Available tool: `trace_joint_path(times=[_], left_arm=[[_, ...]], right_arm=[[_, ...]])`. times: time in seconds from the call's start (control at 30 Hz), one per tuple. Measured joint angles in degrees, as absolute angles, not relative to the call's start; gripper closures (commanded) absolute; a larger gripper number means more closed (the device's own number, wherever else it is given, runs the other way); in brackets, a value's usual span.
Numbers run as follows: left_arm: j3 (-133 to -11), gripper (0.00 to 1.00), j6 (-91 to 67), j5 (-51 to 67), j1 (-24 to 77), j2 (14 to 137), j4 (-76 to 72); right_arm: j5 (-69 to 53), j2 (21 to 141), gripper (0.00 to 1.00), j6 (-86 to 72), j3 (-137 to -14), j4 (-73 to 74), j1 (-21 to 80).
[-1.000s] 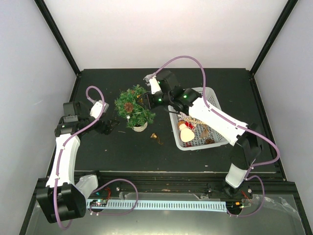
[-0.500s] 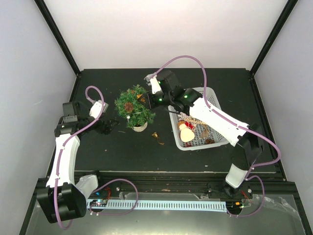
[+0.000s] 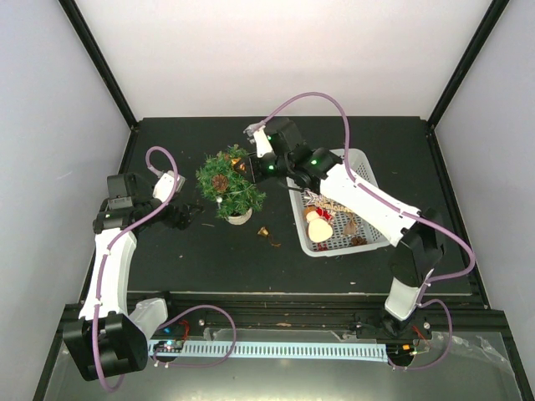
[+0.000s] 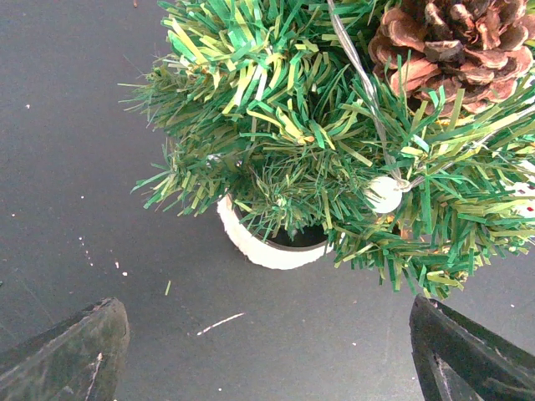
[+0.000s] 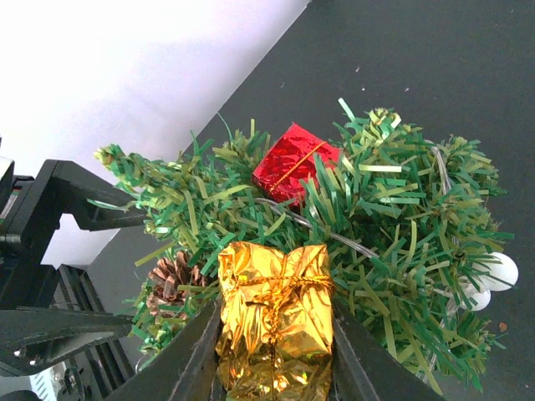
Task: Decorate the small christmas tree
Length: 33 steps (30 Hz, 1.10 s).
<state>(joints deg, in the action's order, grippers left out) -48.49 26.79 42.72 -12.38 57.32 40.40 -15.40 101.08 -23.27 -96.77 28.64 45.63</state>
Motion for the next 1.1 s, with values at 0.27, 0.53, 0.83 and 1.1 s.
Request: trace_joint_path(times=[0.27,0.53,0.83,1.1], left_arm=[[-48.49,0.08,26.79,42.78,-12.38,57.32,40.38],[-48.47,0.08,26.79,42.87,-12.38,57.32,40.38],[-48.47,0.08,26.81,43.00,-12.38,57.32,40.40],[-48.47,0.08,26.81,43.31,-12.38,57.32,40.40]], right_arm=[[-15.55,102.30,0.70,-23.24,-96.99,28.77,45.63],[-15.59,102.85,0.70,-23.24,-96.99,28.93,45.63],[-15.59,105.23,0.70,-23.22,-97.97,29.15,45.63],[-15.57,105.21,0.63,-23.27,-98.04,29.21,45.63]])
